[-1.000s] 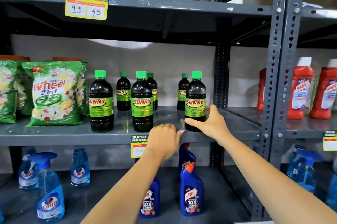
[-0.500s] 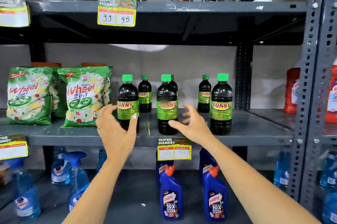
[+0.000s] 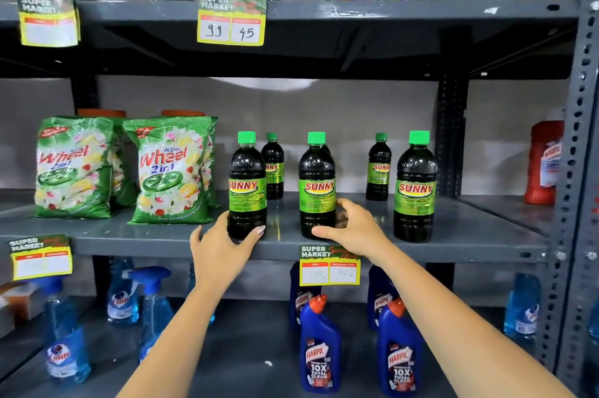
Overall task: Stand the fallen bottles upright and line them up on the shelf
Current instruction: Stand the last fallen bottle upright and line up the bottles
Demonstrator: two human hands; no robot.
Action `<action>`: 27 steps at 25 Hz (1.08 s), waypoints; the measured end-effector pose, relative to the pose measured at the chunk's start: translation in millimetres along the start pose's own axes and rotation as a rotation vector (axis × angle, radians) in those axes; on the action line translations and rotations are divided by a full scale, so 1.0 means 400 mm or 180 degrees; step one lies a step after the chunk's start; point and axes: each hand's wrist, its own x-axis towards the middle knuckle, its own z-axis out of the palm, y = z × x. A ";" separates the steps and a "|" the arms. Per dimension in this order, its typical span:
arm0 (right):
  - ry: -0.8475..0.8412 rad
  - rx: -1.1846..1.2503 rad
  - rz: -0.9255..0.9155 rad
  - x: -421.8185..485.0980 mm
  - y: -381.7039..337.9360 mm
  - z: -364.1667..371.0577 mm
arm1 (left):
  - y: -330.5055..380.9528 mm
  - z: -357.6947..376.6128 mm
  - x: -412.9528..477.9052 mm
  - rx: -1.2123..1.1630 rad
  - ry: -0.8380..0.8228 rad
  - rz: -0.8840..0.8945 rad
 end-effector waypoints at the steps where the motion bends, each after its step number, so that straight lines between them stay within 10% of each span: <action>1: -0.0015 0.0005 0.0022 0.000 0.000 -0.001 | 0.002 -0.003 -0.004 -0.0059 0.0045 -0.0012; 20: 0.0067 -0.0074 0.0099 -0.027 -0.005 -0.015 | -0.016 0.005 -0.015 -0.0175 0.0098 -0.0028; 24: 0.2166 0.0329 -0.0947 -0.099 0.008 -0.073 | 0.077 0.003 -0.075 0.0285 0.1261 0.1263; 27: 0.3229 -0.0042 -0.0843 -0.121 0.078 -0.169 | 0.198 0.036 -0.098 -0.0322 0.0487 0.1407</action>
